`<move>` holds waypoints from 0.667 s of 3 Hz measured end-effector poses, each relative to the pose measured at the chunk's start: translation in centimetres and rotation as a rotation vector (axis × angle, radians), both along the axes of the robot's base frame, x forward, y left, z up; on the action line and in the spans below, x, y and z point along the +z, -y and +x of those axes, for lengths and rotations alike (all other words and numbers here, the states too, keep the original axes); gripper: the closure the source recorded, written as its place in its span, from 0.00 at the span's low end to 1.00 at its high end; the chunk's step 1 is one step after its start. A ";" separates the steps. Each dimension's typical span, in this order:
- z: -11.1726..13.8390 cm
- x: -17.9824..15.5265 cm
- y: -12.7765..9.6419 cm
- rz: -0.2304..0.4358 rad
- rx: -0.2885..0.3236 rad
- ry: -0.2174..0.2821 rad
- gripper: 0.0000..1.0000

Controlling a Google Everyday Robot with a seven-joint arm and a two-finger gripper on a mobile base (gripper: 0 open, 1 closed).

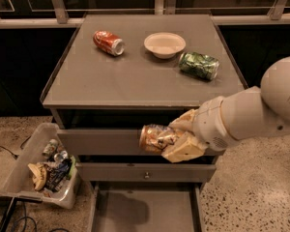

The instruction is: Place orange can into bottom drawer

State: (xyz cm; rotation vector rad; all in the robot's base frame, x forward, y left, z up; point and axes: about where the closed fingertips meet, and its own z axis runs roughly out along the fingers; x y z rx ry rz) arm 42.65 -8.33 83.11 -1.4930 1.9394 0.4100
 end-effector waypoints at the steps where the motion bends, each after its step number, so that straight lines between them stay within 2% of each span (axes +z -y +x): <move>1: -0.8 -3.8 -1.1 0.029 -0.011 -0.039 1.00; 2: -1.4 -7.5 -1.9 0.065 -0.021 -0.032 1.00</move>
Offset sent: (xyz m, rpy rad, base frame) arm -0.0121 0.0246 -0.1280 0.1141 -0.0342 -0.0340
